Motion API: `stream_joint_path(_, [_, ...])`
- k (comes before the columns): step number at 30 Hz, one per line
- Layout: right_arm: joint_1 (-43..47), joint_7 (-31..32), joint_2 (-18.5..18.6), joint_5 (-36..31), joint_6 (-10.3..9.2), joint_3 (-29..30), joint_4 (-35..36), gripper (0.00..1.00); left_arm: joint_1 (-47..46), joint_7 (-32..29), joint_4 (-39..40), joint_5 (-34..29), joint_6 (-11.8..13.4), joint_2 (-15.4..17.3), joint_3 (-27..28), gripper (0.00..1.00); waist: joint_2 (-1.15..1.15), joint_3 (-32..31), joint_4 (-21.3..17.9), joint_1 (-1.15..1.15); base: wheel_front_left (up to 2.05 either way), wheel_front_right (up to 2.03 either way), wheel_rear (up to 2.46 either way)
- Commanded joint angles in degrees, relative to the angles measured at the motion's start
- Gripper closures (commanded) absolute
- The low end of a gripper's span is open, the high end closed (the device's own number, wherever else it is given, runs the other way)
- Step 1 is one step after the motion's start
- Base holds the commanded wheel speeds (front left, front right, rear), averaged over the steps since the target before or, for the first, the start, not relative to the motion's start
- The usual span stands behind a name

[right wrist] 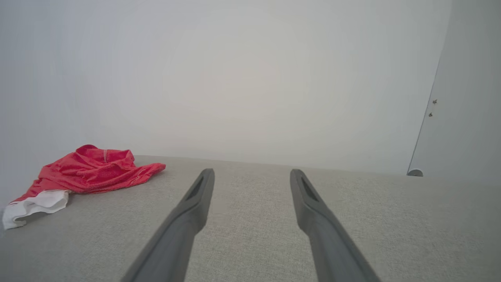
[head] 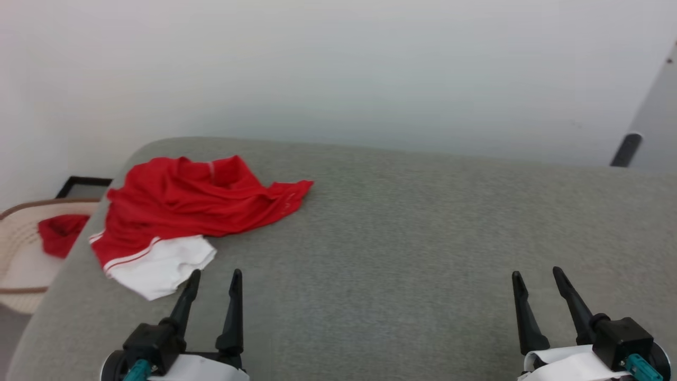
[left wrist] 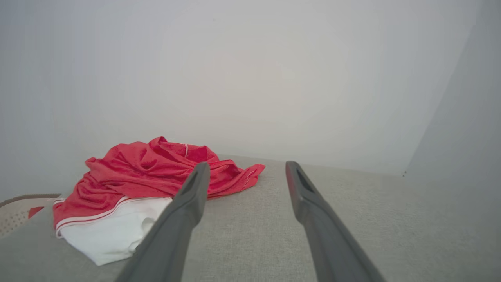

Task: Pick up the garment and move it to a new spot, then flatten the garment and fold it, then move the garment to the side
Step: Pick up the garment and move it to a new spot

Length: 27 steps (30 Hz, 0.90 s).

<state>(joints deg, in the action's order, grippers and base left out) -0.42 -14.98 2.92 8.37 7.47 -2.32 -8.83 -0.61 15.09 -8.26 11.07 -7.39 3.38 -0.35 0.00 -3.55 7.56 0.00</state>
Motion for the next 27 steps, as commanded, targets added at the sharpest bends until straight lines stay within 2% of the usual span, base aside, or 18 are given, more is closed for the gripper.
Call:
stream_joint_path(1, [0.7, -0.3, 0.0, -0.2, 0.04, -0.4, -0.1, 0.00, 0.4, 0.1, -0.3, -0.1, -0.1, 0.0, 0.3, 0.00, 0.00, -0.8, 3.3, 0.00, 0.00, 0.00, 0.00])
stream_joint_path(8, [-0.3, -0.2, -0.1, 1.2, 0.04, -3.0, -0.9, 0.00, 1.1, 0.0, -0.5, -0.3, 0.0, 0.4, 2.0, 0.00, 0.00, -1.6, 9.5, 0.00, 0.00, 0.00, 0.00])
stream_joint_path(14, [-1.1, -0.2, 0.0, 2.0, 0.03, -4.5, -1.5, 0.00, 1.9, 0.0, -0.5, 0.1, 0.0, 0.6, 3.8, 0.00, 0.00, -2.0, 12.6, 0.00, 0.00, 0.00, 0.00])
stream_joint_path(22, [-1.5, -0.2, 0.0, 1.8, 0.03, -5.3, -1.9, 0.00, 0.2, -0.4, -2.0, 3.0, 0.0, 0.7, 4.4, 0.00, 0.00, -0.3, 12.0, 0.00, 0.00, 0.00, 0.00])
stream_joint_path(27, [-2.8, -0.2, 0.0, 1.0, 0.03, -5.6, -2.1, 0.00, -5.2, -5.2, -1.9, 6.7, -0.1, 4.5, 2.8, 0.00, 0.00, 2.8, 9.7, 0.00, 0.00, 0.00, 0.00])
